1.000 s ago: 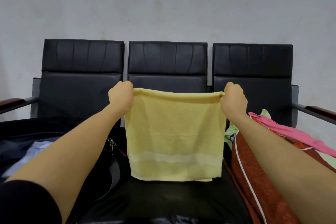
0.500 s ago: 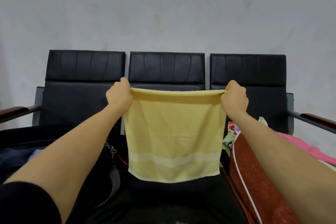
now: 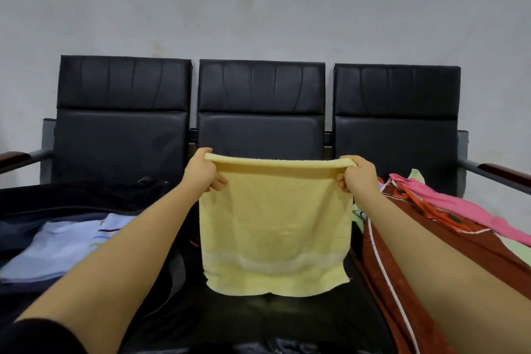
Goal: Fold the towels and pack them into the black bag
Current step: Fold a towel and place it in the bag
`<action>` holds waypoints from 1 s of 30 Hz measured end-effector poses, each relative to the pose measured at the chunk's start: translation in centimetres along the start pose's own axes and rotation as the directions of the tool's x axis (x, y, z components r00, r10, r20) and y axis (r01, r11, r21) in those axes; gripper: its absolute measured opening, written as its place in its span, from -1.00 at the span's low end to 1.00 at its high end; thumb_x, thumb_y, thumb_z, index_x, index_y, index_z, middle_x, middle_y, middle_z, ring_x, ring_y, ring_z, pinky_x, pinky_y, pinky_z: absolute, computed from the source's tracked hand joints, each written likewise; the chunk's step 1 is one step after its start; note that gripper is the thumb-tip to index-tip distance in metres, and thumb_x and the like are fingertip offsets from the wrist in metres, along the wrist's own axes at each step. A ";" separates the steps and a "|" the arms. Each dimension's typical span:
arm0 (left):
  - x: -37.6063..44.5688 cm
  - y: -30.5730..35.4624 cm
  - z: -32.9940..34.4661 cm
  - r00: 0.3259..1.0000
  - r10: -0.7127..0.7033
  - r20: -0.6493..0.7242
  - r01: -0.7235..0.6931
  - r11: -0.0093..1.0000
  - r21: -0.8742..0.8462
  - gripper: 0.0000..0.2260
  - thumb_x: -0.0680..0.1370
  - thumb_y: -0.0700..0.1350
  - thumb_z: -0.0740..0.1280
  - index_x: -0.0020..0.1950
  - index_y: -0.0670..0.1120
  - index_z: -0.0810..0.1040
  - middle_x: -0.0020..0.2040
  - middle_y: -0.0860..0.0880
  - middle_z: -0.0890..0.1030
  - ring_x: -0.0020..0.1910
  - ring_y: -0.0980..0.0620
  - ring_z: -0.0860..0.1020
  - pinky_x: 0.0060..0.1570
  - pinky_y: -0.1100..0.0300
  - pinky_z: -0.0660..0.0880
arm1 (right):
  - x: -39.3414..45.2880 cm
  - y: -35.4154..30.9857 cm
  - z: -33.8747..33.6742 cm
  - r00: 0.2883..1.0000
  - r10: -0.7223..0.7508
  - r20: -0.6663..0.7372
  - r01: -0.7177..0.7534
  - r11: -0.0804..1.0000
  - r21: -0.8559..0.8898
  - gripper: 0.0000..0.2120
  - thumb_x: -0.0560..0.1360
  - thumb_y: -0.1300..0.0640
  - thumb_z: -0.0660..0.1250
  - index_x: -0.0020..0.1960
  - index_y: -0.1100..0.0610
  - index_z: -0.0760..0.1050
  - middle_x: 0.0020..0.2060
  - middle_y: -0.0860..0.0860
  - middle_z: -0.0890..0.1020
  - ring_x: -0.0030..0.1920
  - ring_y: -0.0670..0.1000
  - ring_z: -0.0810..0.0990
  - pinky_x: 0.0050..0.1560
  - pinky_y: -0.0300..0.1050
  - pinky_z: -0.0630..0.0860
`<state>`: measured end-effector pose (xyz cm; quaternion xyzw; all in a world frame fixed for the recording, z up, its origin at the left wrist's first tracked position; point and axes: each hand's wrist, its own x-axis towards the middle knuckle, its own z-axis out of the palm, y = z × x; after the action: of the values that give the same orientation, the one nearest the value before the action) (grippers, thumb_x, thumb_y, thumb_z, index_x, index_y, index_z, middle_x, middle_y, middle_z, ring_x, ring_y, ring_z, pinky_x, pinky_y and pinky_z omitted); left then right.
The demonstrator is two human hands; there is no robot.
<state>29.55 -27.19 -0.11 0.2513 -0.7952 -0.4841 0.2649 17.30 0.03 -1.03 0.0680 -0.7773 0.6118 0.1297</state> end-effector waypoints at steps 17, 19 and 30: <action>8.4 1.1 3.8 0.983 0.092 -0.158 -0.161 0.843 -0.513 -0.58 0.63 -0.14 -0.01 0.44 0.23 0.23 0.27 0.07 0.44 0.15 0.03 0.47 0.17 0.13 0.44 | 5.9 -2.5 4.8 0.996 -0.006 -0.085 0.042 0.905 0.422 -0.73 0.59 0.26 0.02 0.08 0.02 0.44 -0.11 -0.04 0.51 -0.14 -0.04 0.48 -0.23 -0.19 0.46; 7.9 0.8 3.8 0.967 0.136 -0.215 -0.231 0.825 -0.516 -0.59 0.64 -0.15 0.00 0.44 0.19 0.24 0.22 0.08 0.49 0.11 0.12 0.48 0.05 0.25 0.42 | 5.7 -2.7 4.7 0.994 -0.042 -0.097 0.082 0.882 0.463 -0.76 0.59 0.25 0.05 0.04 0.02 0.44 -0.15 -0.07 0.51 -0.19 -0.09 0.47 -0.26 -0.24 0.42; -0.8 -8.4 7.1 0.946 -0.105 -0.308 0.041 0.978 -0.207 -0.74 0.49 -0.24 0.02 -0.06 0.03 0.45 0.06 -0.04 0.51 0.16 -0.14 0.40 0.28 -0.07 0.29 | -0.7 6.4 3.9 0.975 0.206 -0.082 -0.164 0.920 0.356 -0.85 0.56 0.21 0.11 0.00 0.08 0.45 -0.17 -0.02 0.49 -0.23 -0.08 0.48 -0.18 -0.17 0.47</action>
<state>26.60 -25.59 -10.61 0.3278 -0.6804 -0.5234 0.3945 15.80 -2.23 -8.03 -0.0200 -0.6510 0.7518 0.1027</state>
